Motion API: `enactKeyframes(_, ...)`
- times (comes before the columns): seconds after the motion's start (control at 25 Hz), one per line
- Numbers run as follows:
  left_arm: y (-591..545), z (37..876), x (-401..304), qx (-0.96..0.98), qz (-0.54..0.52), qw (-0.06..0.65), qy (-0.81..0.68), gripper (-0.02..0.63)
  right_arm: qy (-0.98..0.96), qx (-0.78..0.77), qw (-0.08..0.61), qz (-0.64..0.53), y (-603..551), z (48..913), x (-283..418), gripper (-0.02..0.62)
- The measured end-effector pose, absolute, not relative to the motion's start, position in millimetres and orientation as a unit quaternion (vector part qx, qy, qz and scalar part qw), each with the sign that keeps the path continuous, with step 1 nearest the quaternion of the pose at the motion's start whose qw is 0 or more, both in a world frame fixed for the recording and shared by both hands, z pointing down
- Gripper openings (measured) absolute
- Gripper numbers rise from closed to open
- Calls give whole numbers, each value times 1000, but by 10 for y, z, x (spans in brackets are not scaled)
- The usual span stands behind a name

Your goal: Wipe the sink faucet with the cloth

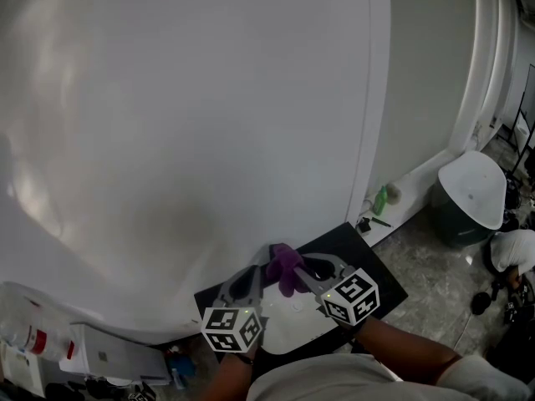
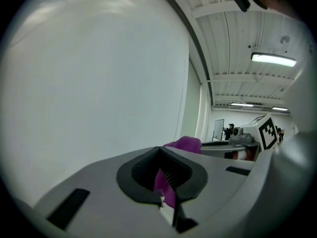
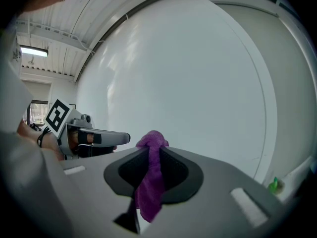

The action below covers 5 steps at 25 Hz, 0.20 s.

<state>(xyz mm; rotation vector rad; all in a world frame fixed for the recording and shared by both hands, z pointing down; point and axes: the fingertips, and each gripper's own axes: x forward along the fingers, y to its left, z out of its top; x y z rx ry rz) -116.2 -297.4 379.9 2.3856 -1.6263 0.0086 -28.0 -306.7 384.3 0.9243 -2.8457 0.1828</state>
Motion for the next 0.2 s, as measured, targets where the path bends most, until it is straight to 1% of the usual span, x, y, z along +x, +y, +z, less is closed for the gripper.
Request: enactKeyframes(0.2, -2986, 3781, -1186, 820, 5, 123, -558, 6, -945, 312, 69, 66, -3104, 3834, -289, 62)
